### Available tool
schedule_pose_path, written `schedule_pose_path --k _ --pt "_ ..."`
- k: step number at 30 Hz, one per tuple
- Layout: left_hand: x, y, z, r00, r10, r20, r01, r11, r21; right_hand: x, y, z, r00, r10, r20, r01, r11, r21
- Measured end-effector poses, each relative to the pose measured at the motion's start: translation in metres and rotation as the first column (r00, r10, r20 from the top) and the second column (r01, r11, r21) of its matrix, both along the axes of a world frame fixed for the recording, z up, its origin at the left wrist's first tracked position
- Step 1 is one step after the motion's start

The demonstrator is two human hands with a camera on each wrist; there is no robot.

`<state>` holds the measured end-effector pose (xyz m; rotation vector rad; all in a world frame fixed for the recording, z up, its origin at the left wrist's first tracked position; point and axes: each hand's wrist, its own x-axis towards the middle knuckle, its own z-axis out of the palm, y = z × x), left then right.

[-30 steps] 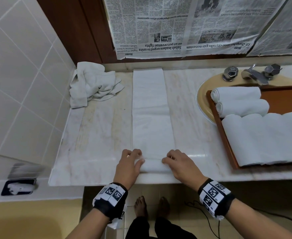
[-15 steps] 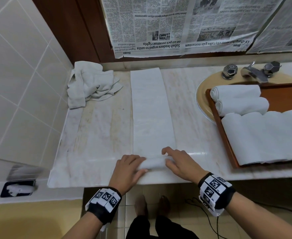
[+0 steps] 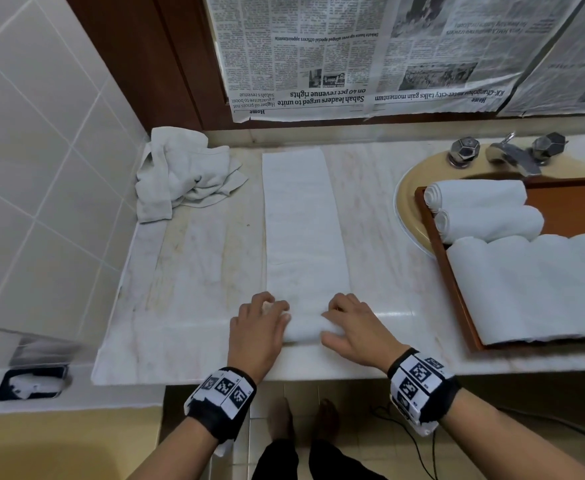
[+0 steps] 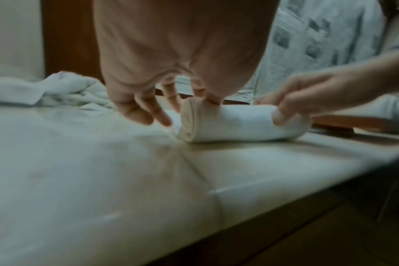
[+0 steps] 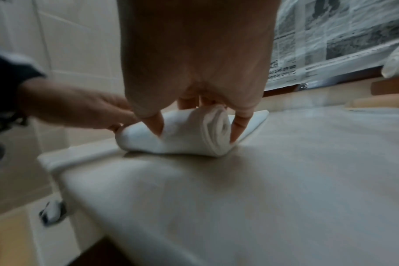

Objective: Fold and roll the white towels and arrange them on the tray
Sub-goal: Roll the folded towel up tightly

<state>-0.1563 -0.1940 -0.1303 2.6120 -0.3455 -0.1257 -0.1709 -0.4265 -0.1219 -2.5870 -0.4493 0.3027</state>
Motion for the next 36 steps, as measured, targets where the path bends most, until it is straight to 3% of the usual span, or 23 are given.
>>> schedule_pose_path --k 2,5,6,9,12,14,18,23,27,31,33,36 --pt "-0.002 0.002 -0.005 0.991 -0.114 0.075 0.116 0.993 -0.01 0.01 -0.003 0.005 0.991 -0.02 -0.134 0.035 0.994 0.107" --pt "-0.002 0.003 -0.011 0.983 -0.173 0.06 0.17 0.984 0.053 0.021 -0.013 0.006 0.974 -0.044 -0.223 0.076 0.988 0.138" --pt "-0.001 0.004 -0.011 0.983 -0.175 0.051 0.172 0.983 0.058 0.022 -0.014 0.005 0.981 -0.05 -0.189 0.072 0.991 0.112" --pt "0.014 0.003 -0.008 0.984 -0.134 -0.12 0.13 0.991 -0.04 0.016 -0.004 0.006 0.986 0.053 0.159 -0.027 0.987 -0.16" --pt "0.031 0.004 -0.011 0.953 -0.101 -0.287 0.062 0.988 -0.144 0.011 0.004 0.004 0.977 0.102 0.189 -0.051 0.965 -0.258" --pt "0.036 0.004 -0.013 0.948 -0.097 -0.303 0.052 0.987 -0.151 0.017 0.004 0.002 0.983 0.118 0.139 -0.08 0.965 -0.25" --pt "0.032 0.003 -0.003 0.964 -0.131 -0.232 0.113 0.99 -0.088 0.034 -0.003 0.008 0.988 0.001 -0.153 0.011 0.997 0.079" --pt "0.02 0.014 -0.008 0.963 -0.239 -0.121 0.238 0.971 -0.019 0.035 -0.011 0.011 0.962 -0.011 -0.272 0.045 0.992 0.119" --pt "0.021 0.013 -0.01 0.941 -0.216 -0.259 0.172 0.968 -0.183 0.017 -0.004 0.01 0.995 0.094 0.02 -0.09 0.987 -0.134" --pt "0.029 0.009 -0.007 0.909 -0.2 -0.364 0.13 0.97 -0.207 0.005 0.0 -0.001 0.982 0.15 0.117 -0.122 0.969 -0.215" --pt "0.026 0.008 -0.004 0.944 -0.19 -0.271 0.15 0.976 -0.16 0.012 -0.001 0.001 0.996 0.076 0.046 -0.07 0.991 -0.118" --pt "0.015 0.01 -0.002 0.968 -0.239 -0.078 0.237 0.971 -0.035 0.026 -0.003 0.01 0.976 0.038 -0.216 -0.039 0.999 0.0"
